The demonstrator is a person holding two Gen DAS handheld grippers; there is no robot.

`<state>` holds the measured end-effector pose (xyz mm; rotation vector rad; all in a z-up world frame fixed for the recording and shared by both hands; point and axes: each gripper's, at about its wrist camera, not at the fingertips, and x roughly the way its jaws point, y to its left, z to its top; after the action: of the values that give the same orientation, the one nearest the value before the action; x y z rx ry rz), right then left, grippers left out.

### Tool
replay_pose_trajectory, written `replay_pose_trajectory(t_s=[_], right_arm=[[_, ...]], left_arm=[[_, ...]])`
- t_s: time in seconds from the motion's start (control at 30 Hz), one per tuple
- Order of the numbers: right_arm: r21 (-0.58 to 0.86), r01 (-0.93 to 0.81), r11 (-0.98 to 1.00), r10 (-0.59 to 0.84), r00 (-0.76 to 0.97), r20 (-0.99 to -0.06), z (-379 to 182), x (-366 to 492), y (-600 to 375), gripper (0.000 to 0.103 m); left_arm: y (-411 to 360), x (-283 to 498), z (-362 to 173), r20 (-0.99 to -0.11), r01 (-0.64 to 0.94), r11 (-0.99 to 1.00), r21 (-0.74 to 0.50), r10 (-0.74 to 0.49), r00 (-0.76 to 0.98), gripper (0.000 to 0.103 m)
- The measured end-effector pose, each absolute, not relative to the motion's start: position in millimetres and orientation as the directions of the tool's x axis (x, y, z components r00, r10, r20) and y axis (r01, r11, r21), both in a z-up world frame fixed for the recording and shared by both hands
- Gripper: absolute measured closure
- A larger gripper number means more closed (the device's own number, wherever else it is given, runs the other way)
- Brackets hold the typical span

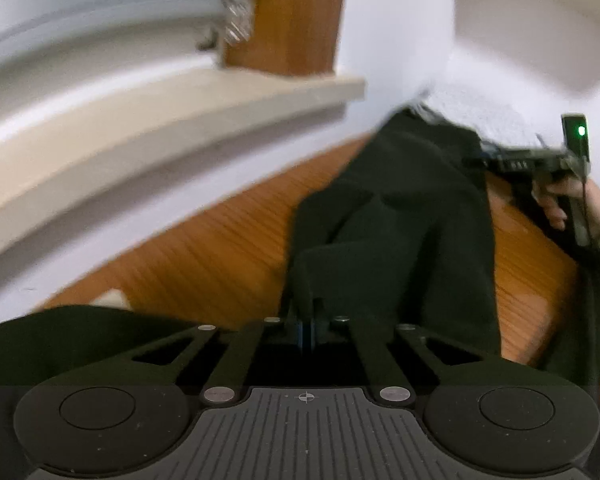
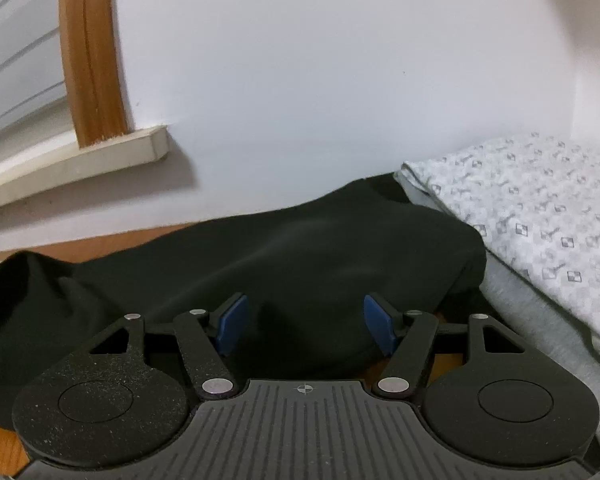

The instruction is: Fold clothes

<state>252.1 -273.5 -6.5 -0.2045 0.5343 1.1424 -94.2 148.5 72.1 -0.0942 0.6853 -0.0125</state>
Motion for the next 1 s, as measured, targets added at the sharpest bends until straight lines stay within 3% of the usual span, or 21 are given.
replay_pose_trajectory(t_s=[0.13, 0.27, 0.4, 0.53, 0.67, 0.9, 0.93, 1.0], right_arm=[[0.115, -0.902, 0.417, 0.815, 0.316, -0.485, -6, 251, -276, 0.039], [0.107, -0.903, 0.415, 0.805, 0.31, -0.506, -7, 251, -272, 0.039], [0.132, -0.901, 0.413, 0.8, 0.29, -0.524, -9, 255, -269, 0.039], [0.191, -0.885, 0.425, 0.802, 0.271, -0.532, -11, 264, -271, 0.04], [0.227, -0.851, 0.473, 0.801, 0.308, -0.513, -11, 269, -279, 0.041], [0.273, -0.774, 0.572, 0.745, 0.35, -0.568, -17, 283, -281, 0.045], [0.261, -0.779, 0.571, 0.742, 0.352, -0.571, -17, 281, -279, 0.046], [0.236, -0.786, 0.571, 0.734, 0.361, -0.576, -15, 278, -278, 0.064]], left_arm=[[187, -138, 94, -0.533, -0.136, 0.976, -0.17, 0.025, 0.846, 0.1], [208, -153, 94, -0.566, -0.288, 0.952, -0.102, 0.183, 0.804, 0.092], [204, -155, 96, -0.558, -0.321, 0.944, -0.077, 0.226, 0.799, 0.052], [191, -154, 102, -0.505, -0.318, 0.947, -0.051, 0.25, 0.826, 0.035], [187, -151, 101, -0.457, -0.326, 0.945, -0.036, 0.275, 0.846, 0.032], [208, -161, 64, -0.445, -0.329, 0.932, -0.151, 0.233, 0.865, 0.031], [210, -162, 61, -0.442, -0.324, 0.931, -0.167, 0.223, 0.869, 0.031], [213, -162, 55, -0.436, -0.315, 0.929, -0.195, 0.206, 0.876, 0.031]])
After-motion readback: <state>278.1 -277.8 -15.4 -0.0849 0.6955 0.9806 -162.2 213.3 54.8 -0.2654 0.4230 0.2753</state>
